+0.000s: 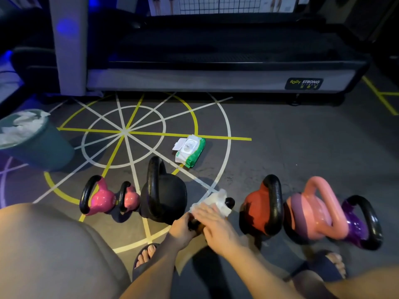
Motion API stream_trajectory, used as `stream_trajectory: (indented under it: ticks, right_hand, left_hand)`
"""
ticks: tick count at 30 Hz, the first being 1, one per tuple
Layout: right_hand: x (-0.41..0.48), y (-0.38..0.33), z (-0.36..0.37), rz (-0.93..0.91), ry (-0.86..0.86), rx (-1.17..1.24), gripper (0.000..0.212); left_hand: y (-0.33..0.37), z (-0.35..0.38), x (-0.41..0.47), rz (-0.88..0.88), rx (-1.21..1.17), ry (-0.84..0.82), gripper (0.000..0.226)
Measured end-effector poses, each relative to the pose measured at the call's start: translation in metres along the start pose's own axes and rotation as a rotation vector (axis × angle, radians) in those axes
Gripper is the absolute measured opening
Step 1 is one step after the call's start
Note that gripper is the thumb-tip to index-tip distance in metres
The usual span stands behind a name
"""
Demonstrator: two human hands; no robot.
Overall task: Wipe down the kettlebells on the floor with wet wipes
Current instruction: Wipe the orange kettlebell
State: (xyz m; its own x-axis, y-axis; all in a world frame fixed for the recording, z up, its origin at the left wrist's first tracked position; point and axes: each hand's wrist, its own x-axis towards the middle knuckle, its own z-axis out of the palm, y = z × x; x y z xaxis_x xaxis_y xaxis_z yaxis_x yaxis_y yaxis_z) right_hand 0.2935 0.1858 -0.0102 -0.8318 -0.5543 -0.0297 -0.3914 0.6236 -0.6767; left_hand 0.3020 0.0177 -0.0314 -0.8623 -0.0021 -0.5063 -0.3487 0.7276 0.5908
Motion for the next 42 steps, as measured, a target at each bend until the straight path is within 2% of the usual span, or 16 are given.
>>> stream_trajectory:
  ticks: [3, 6, 8, 13, 16, 19, 23, 25, 26, 29, 31, 33, 36, 38, 40, 42]
  right_hand:
    - [0.003, 0.000, 0.006, -0.029, 0.043, 0.005, 0.056]
    - [0.005, 0.023, -0.018, 0.171, 0.163, -0.040, 0.054]
    - [0.003, 0.037, -0.037, 0.301, 0.153, -0.040, 0.054]
    - [-0.003, 0.035, -0.052, 0.455, 0.153, -0.054, 0.045]
    - [-0.015, 0.029, -0.042, 0.537, 0.194, -0.081, 0.047]
    - [-0.018, 0.013, -0.023, 0.450, 0.214, -0.114, 0.068]
    - [0.000, -0.012, -0.005, 0.195, 0.039, -0.043, 0.083]
    - [0.006, -0.006, -0.004, 0.082, 0.007, -0.110, 0.080]
    - [0.007, 0.003, -0.008, 0.086, 0.041, -0.111, 0.077]
    - [-0.002, 0.041, -0.023, 0.337, 0.212, -0.089, 0.066]
    - [-0.013, 0.060, -0.027, 0.497, 0.205, -0.059, 0.063]
    - [-0.015, 0.058, -0.023, 0.526, 0.212, -0.082, 0.061]
    - [-0.003, 0.036, -0.012, 0.371, 0.416, -0.087, 0.055]
    - [0.011, 0.018, -0.002, 0.204, 0.461, -0.093, 0.048]
    - [0.022, 0.007, 0.009, 0.091, 0.354, -0.141, 0.045]
    - [0.029, 0.004, 0.015, 0.102, 0.240, -0.109, 0.045]
  left_hand:
    - [0.004, 0.003, -0.003, 0.020, -0.028, 0.033, 0.048]
    - [0.010, 0.008, -0.005, -0.037, -0.042, 0.080, 0.037]
    - [0.014, 0.010, -0.006, -0.035, -0.032, 0.092, 0.031]
    - [0.034, 0.004, 0.006, 0.015, 0.062, 0.154, 0.024]
    - [0.051, -0.006, 0.020, 0.088, 0.109, 0.113, 0.026]
    - [0.057, -0.011, 0.028, 0.091, 0.090, 0.087, 0.026]
    - [0.040, -0.021, 0.028, 0.061, 0.024, 0.073, 0.020]
    - [0.035, -0.029, 0.029, 0.069, 0.035, 0.031, 0.025]
    - [0.034, -0.032, 0.029, 0.069, 0.031, 0.008, 0.031]
    - [0.034, -0.034, 0.026, 0.055, -0.042, -0.017, 0.046]
    - [0.026, -0.030, 0.020, 0.032, -0.067, -0.009, 0.055]
    - [0.019, -0.028, 0.015, 0.028, -0.078, 0.009, 0.058]
    - [0.019, -0.030, 0.011, 0.027, -0.109, 0.029, 0.058]
    - [0.023, -0.034, 0.010, 0.033, -0.082, 0.046, 0.054]
    - [0.025, -0.036, 0.008, 0.041, -0.062, 0.067, 0.053]
    - [0.027, -0.038, 0.004, 0.049, -0.062, 0.073, 0.053]
